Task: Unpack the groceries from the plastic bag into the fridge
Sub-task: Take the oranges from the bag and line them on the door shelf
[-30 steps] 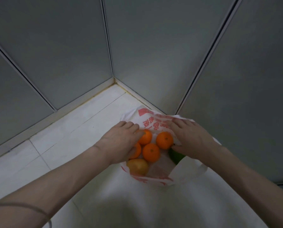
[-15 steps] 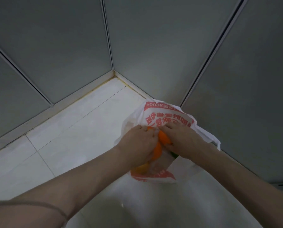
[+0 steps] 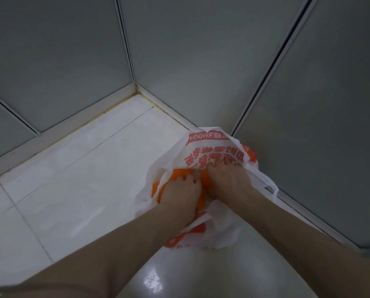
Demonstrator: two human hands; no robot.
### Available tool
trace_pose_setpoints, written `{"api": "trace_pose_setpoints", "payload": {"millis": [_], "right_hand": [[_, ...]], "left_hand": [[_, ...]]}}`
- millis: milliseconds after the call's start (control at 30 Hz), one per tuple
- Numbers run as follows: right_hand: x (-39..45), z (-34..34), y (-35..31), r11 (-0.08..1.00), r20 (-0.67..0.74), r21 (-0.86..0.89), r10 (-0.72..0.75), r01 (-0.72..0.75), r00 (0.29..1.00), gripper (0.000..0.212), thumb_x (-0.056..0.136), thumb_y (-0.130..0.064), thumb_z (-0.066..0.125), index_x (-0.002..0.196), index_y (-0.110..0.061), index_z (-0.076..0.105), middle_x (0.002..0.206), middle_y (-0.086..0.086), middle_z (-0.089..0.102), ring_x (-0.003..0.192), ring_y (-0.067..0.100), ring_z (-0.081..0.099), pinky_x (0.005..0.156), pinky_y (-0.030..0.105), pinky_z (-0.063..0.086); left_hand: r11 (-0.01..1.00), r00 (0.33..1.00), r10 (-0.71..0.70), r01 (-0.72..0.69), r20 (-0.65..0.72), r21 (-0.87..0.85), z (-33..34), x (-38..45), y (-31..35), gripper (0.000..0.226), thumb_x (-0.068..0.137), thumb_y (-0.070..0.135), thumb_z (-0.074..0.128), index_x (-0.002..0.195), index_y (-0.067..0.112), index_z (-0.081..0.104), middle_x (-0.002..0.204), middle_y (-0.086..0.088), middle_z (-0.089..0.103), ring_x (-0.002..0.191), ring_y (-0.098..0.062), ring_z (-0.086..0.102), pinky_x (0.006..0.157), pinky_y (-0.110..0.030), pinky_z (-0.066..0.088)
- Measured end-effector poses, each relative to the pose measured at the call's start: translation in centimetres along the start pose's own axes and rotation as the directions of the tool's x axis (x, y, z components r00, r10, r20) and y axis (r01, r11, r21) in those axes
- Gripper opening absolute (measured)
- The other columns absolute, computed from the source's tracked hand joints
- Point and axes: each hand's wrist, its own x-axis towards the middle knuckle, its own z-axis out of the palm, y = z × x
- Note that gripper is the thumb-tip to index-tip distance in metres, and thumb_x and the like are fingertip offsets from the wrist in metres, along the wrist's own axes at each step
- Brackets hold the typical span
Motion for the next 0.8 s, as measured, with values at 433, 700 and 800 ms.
{"api": "trace_pose_setpoints", "payload": {"millis": [433, 700, 800], "right_hand": [[-0.9, -0.3, 1.1, 0.999, -0.096, 0.039, -0.021, 0.025, 0.995, 0.070, 0.099, -0.042, 0.063, 0.156, -0.018, 0.031, 0.156, 0.009, 0.047, 0.137, 0.028, 0.055, 0.110, 0.041, 0.048], [-8.0, -6.8, 2.0, 0.965, -0.097, 0.260, -0.021, 0.046, 0.995, 0.075, 0.094, -0.054, 0.065, 0.153, -0.017, 0.040, 0.153, 0.008, 0.049, 0.132, 0.025, 0.058, 0.104, 0.041, 0.054], [-12.6, -10.8, 2.2, 0.952, -0.071, 0.301, -0.042, 0.061, 0.997, 0.079, 0.089, -0.052, 0.072, 0.152, -0.019, 0.038, 0.156, 0.009, 0.043, 0.132, 0.030, 0.058, 0.101, 0.046, 0.057]], "left_hand": [[0.989, 0.998, -0.060, 0.060, 0.009, -0.133, 0.3, 0.1, -0.2, 0.081, 0.094, 0.033, 0.070, 0.159, 0.015, 0.025, 0.159, -0.008, 0.034, 0.138, -0.031, 0.047, 0.111, -0.043, 0.046], [0.967, 0.995, -0.101, 0.101, 0.012, -0.235, -5.6, -5.9, 1.8, 0.088, 0.086, 0.042, 0.075, 0.156, 0.020, 0.026, 0.147, -0.008, 0.042, 0.130, -0.030, 0.042, 0.103, -0.038, 0.042], [0.953, 0.994, -0.109, 0.099, -0.020, -0.286, -9.0, -9.9, 2.9, 0.085, 0.087, 0.043, 0.073, 0.156, 0.019, 0.029, 0.145, -0.008, 0.046, 0.125, -0.030, 0.045, 0.101, -0.039, 0.043]]}}
